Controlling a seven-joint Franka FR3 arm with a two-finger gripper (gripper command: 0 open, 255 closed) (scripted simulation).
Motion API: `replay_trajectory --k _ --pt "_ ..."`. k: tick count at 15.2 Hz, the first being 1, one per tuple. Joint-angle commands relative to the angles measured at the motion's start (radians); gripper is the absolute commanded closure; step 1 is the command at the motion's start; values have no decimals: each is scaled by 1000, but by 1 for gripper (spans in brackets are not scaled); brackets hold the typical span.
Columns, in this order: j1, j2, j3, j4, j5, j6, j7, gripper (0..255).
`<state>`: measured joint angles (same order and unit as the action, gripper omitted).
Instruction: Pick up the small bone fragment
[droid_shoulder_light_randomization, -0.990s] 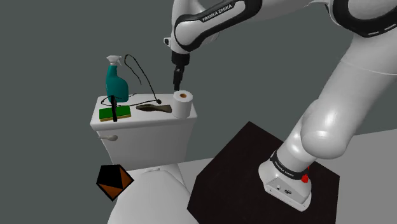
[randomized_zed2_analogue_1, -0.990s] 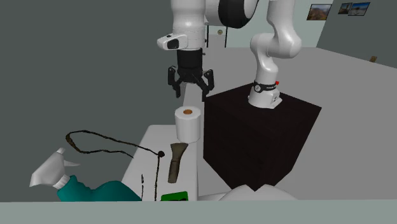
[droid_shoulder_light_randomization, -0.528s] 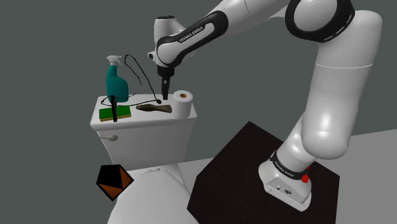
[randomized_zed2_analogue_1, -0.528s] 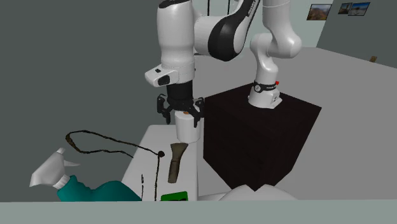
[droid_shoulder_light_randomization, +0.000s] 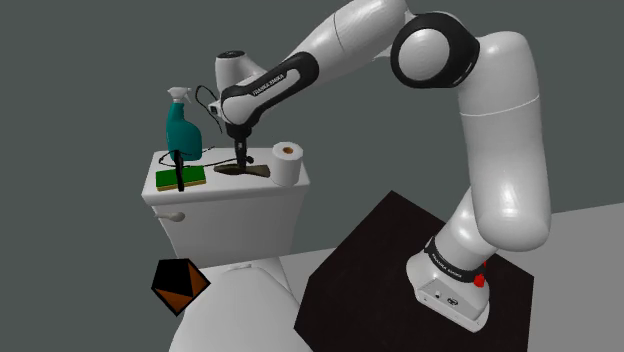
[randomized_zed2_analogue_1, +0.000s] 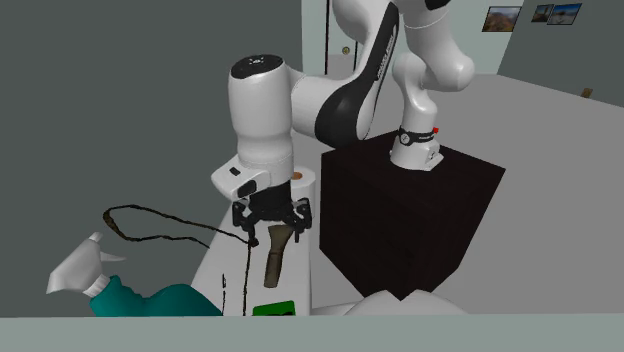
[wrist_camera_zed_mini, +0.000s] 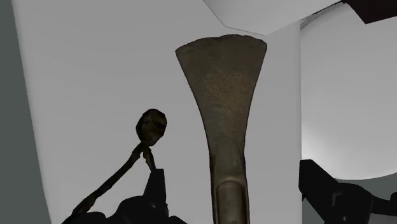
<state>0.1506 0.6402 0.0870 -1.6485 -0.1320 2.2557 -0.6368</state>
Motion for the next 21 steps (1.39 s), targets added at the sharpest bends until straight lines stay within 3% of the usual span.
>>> replay_trajectory --k 1,8,9,21 --pt "5 23 -1 4 -5 19 3 0" --pt "7 65 -5 6 -10 58 7 0" --pt "8 66 -5 7 -10 59 8 255" --pt "6 37 -2 3 -7 33 4 255"
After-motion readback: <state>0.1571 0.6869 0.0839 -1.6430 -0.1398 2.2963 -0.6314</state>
